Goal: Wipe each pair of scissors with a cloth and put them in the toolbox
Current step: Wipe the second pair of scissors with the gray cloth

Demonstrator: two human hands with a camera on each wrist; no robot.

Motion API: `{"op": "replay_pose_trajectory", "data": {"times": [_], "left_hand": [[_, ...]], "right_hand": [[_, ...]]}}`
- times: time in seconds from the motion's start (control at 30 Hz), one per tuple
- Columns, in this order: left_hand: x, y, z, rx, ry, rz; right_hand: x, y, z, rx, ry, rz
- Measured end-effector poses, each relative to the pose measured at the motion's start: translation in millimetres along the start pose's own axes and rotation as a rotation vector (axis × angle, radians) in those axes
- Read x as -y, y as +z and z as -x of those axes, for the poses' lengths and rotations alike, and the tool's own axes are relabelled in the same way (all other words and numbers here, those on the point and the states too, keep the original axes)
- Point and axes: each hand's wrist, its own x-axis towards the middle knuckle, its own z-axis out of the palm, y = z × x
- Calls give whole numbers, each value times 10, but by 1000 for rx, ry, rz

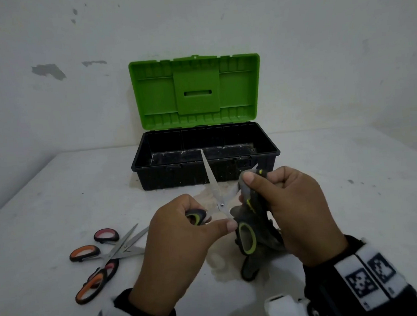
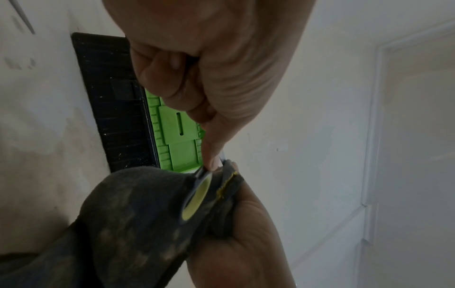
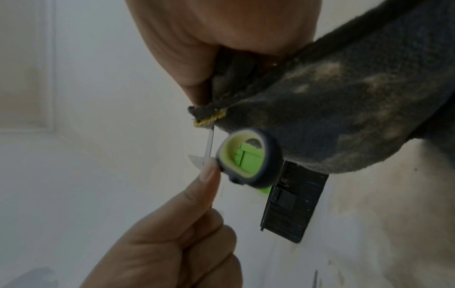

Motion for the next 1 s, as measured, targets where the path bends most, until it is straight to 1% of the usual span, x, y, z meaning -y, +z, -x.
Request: {"op": "replay_pose_trajectory", "data": {"times": [0.13,0.2,0.3,0.47,0.6,0.73,0.87,1.0], "left_hand": [[8,-44,-2,-20,-5,-13],[9,-54,3,-11,1,-37],[15,-39,24,-20,8,-60],[-15,-74,22,-24,-18,-107],[-31,-54,30,-5,-19,-56],[-19,-79,10,-1,-44,-29],[-11,-68,22,13,-35,-21],[-8,-73,16,14,-52,21]], "right_hand": [[41,40,62,56,17,34],[47,17,21,34,29,26],[10,-25,-65,-38,7,20],[9,21,-16,15,9,30],[25,-37,-82,-33,-17,26],[47,21,4,-8,-17,41],[72,-48,-57,-50,-32,29],[78,-8,4,-9,-56,32]]}}
